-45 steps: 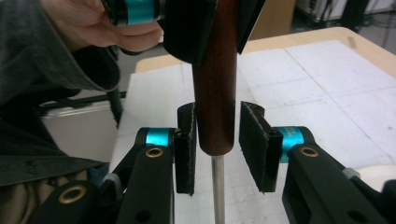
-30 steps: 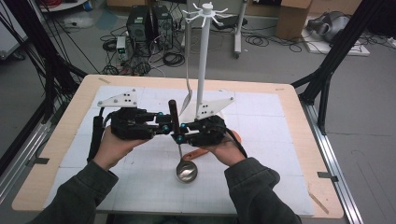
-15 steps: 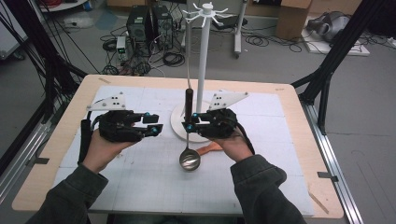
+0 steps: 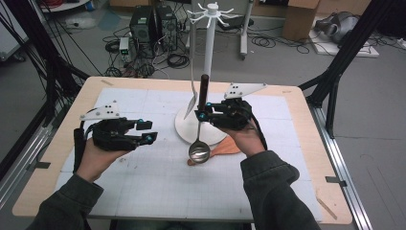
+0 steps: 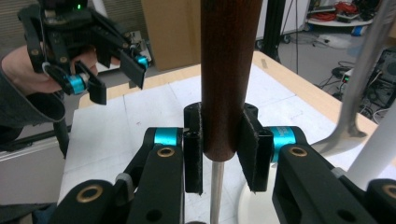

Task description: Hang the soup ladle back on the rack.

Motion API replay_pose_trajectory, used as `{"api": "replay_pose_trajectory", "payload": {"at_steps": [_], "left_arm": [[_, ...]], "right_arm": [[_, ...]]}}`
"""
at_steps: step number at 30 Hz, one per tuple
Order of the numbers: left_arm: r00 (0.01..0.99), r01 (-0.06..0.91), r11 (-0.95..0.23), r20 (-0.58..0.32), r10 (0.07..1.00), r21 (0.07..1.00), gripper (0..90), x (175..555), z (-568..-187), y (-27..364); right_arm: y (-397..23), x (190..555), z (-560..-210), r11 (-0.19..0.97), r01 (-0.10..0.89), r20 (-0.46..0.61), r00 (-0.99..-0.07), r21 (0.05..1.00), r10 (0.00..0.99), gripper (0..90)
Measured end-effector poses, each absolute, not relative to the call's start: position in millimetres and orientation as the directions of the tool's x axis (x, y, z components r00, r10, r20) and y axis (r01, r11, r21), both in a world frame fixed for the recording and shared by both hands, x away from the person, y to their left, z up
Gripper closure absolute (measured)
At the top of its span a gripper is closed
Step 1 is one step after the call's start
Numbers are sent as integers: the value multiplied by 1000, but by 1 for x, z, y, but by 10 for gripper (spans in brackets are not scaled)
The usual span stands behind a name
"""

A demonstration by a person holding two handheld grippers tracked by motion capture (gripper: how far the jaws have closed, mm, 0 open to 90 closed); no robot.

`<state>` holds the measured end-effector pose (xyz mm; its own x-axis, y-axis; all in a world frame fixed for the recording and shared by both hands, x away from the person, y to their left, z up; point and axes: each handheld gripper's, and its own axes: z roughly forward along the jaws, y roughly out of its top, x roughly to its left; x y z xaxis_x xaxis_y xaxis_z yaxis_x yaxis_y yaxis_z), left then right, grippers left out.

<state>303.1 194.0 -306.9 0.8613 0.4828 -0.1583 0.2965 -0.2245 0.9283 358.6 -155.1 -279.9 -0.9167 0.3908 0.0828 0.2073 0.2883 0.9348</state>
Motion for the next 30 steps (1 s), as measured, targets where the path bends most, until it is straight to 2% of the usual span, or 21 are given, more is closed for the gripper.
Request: {"api": "replay_pose_trajectory", "payload": {"at_steps": [17, 30], "left_arm": [[855, 300, -226, -156, 495, 927, 477, 297, -317, 207], [851, 304, -235, -152, 503, 923, 414, 292, -324, 216]], "right_arm": [[-155, 373, -248, 271, 217, 73, -886, 938, 458, 736], [-150, 382, -222, 260, 206, 58, -874, 943, 483, 736]]}}
